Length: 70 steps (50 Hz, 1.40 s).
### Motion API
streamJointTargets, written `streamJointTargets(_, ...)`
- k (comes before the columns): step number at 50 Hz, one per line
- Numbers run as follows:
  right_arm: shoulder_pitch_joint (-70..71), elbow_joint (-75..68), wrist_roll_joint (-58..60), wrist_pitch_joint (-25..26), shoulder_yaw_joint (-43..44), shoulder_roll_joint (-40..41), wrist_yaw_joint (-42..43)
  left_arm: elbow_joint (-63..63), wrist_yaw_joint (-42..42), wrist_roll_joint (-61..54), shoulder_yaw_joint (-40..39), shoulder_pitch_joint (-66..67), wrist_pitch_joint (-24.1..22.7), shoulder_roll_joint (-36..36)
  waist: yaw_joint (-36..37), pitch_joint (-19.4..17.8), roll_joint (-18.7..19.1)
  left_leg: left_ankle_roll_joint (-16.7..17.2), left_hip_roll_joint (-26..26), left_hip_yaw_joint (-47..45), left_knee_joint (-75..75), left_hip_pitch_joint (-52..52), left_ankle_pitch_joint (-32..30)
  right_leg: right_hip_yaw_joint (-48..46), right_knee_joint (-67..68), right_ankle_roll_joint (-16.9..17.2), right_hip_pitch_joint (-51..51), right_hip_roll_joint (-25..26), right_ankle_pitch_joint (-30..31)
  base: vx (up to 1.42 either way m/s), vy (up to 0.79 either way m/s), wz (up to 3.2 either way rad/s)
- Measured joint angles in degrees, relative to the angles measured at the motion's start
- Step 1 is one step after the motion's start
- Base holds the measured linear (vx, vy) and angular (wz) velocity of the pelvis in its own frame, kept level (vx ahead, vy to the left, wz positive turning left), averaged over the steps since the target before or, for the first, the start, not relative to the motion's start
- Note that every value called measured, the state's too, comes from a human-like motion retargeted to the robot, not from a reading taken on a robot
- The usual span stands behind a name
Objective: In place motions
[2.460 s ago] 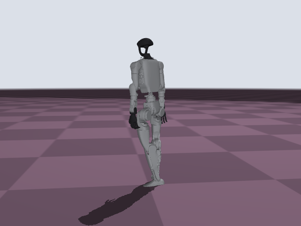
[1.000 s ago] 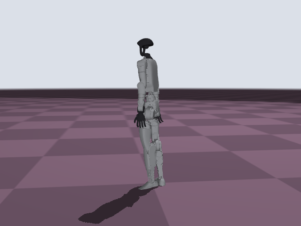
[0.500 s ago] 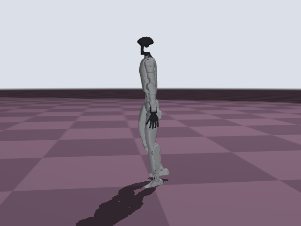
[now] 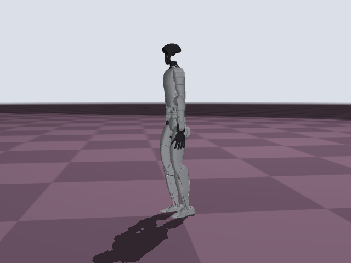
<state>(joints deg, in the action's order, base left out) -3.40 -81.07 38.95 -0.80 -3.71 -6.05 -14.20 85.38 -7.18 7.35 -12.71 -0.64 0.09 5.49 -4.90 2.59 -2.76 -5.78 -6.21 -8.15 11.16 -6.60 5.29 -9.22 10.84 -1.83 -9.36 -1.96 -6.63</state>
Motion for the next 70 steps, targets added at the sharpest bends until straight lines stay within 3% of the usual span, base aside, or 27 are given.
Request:
streamJointTargets(5, 0.1, 1.3, 2.0, -0.4, -0.7, -0.1, 1.1, -0.9, 0.1, -1.0, -0.3, 0.1, -0.2, -1.0, 0.9, 0.0, 0.8, 2.0, -3.2, 19.7, 1.0, -1.6, -1.9, 5.9, 1.4, 0.2, -2.6, 1.4, 1.0, -0.05, 0.04, -1.23)
streamJointTargets(7, 0.4, 1.3, 1.9, -0.3, -0.3, -0.1, 1.1, -1.7, -0.3, -1.5, -0.2, 0.1, -0.2, -1.3, 0.5, -0.3, 1.3, 3.0, -3.2, 21.9, 1.2, -1.6, -1.7, 8.4, 2.4, 0.0, -4.0, 2.5, 1.3, -0.1, 0.02, -1.38)
streamJointTargets(12, -0.2, 2.2, 0.8, -0.4, 1.7, -0.4, 0.7, -2.7, -1.2, -2.6, 1.1, 0.0, -0.5, -1.6, -3.8, -1.4, 3.5, -0.7, -0.9, 15.1, 0.1, -0.8, 0.6, 13.4, 2.4, 0.4, -5.5, 5.3, 3.2, -0.1, 0.0, -1.26)
streamJointTargets(19, 0.0, 2.4, -2.7, -0.2, 3.0, -1.8, 1.3, -2.3, -1.7, -1.5, 2.8, -0.7, -0.5, 0.2, -11.4, -2.5, 5.6, -1.0, 4.2, 0.2, -1.4, -0.1, 4.1, 17.7, 1.3, 0.9, -9.4, 7.8, 2.5, -0.19, 0.02, -1.96)
streamJointTargets(22, 0.7, 2.6, -3.1, 0.1, 2.4, -2.4, 1.4, -1.3, -1.8, -1.7, 3.1, -0.7, -0.3, 0.6, -11.4, -2.8, 6.6, -0.2, 7.3, -10.9, -2.2, 1.1, 5.9, 9.3, 0.9, -0.9, -10.4, 5.8, -1.2, -0.19, 0.12, -3.43)
streamJointTargets(28, 2.7, 2.7, -3.3, -0.2, -0.1, -3.2, 1.1, 0.0, -1.3, -0.3, 0.4, 0.1, 0.1, 0.8, -7.4, -1.8, 7.1, 4.2, 10.4, -36.7, -4.9, 6.5, 9.2, -25.8, 2.6, 0.0, -6.2, -4.2, -7.4, -0.09, 0.17, -4.23)
streamJointTargets(33, 3.2, 2.3, -4.1, -0.2, -0.5, -2.9, 1.3, 0.5, -0.7, 0.3, -1.9, 1.3, 0.2, 0.5, -2.6, -0.4, 6.7, 7.9, 9.0, -51.4, -7.2, 10.2, 10.4, -47.3, 2.4, -0.7, 0.3, -4.9, -8.7, -0.01, 0.15, -3.91)
streamJointTargets(35, 3.2, 2.0, -4.3, -0.1, -0.1, -2.7, 1.3, 0.8, -0.6, 0.3, -2.3, 1.5, 0.3, 0.6, -2.5, -0.1, 6.9, 9.1, 8.6, -55.4, -7.5, 11.1, 10.7, -51.3, 1.2, -0.1, 2.1, -4.1, -6.5, -0.03, 0.11, -2.61)
streamJointTargets(38, 2.8, 1.2, -4.9, 0.0, 0.7, -2.2, 2.1, 1.4, -0.4, 0.7, -2.5, 0.9, 0.6, 0.9, -5.4, 0.0, 6.8, 10.2, 8.1, -58.8, -7.1, 12.1, 10.6, -50.5, -1.7, 1.2, 2.2, -3.5, 2.7, -0.07, 0.06, -1.47)
streamJointTargets(40, 2.5, 0.3, -5.5, 0.3, 1.1, -1.8, 2.8, 1.3, -0.2, 0.8, -2.6, 0.1, 0.6, 1.3, -7.9, -0.5, 7.6, 10.7, 8.9, -60.3, -6.9, 12.6, 10.2, -48.7, -2.4, 0.8, 2.0, -2.3, 3.2, -0.11, 0.05, -0.69)
streamJointTargets(47, 0.4, -4.8, -8.6, 1.8, 4.1, -1.3, 3.8, -1.7, -0.1, 0.2, -0.9, -3.3, 0.5, 1.0, -15.7, -3.1, 10.5, 11.8, 11.8, -59.6, -6.6, 14.4, 8.9, -49.6, -3.1, 1.6, 4.1, -0.1, 2.3, -0.05, 0.08, 0.08)
streamJointTargets(56, -0.5, -8.5, -7.5, 3.2, 6.6, -1.8, 3.9, -3.7, 0.0, -0.9, -0.2, -2.8, -0.4, -1.3, -13.2, 0.0, 11.7, 11.8, 11.9, -57.4, -5.1, 17.0, 6.2, -45.4, -2.3, 5.5, 4.4, -0.7, -0.1, 0.09, 0.14, -0.36)
streamJointTargets(59, 0.7, -7.9, -6.7, 3.3, 5.4, -1.5, 3.3, -3.2, -0.2, -0.5, -1.9, -0.4, -0.4, -1.1, -11.7, 1.5, 9.0, 8.2, 12.0, -55.5, 0.3, 17.8, 2.7, -40.9, -2.5, 4.1, 3.9, -3.0, -0.3, 0.1, 0.11, -1.11)
streamJointTargets(63, 2.6, -5.4, -5.8, 2.7, 3.4, -0.4, 1.6, -1.3, 0.0, -0.6, -3.7, 3.1, -0.1, -0.4, -6.9, 3.7, 2.0, -2.0, 11.4, -48.8, 13.8, 14.7, 1.6, -31.1, -2.1, 2.4, 1.7, -8.4, -0.2, 0.06, 0.06, -1.73)
streamJointTargets(65, 3.6, -3.1, -5.3, 2.1, 2.0, 0.0, 0.5, 0.1, -0.3, -1.6, -4.5, 4.0, 0.2, -0.1, -3.4, 3.6, 0.1, -1.9, 11.0, -38.3, 21.2, 8.8, 2.4, -25.8, -2.2, 0.9, 0.4, -8.6, 0.2, -0.05, 0.08, -2.29)
streamJointTargets(67, 4.7, -0.4, -4.6, 1.2, 0.3, 0.3, 0.0, 1.4, -0.5, -2.5, -5.2, 4.6, 0.4, -0.3, 0.0, 2.0, -1.1, 0.7, 6.3, -24.1, 24.3, 1.4, 2.4, -20.8, -3.4, -0.4, 0.3, -7.6, 1.2, -0.14, 0.09, -2.4)
streamJointTargets(70, 6.3, 3.3, -3.5, -0.3, -1.9, 0.4, -0.5, 2.3, -0.7, -2.7, -5.8, 4.7, 0.7, -0.4, 1.9, -0.1, -1.9, -1.0, 4.4, -19.6, 21.7, -2.5, 4.7, -16.8, -4.3, -1.3, 0.3, -7.0, 2.3, -0.16, 0.07, -1.67)
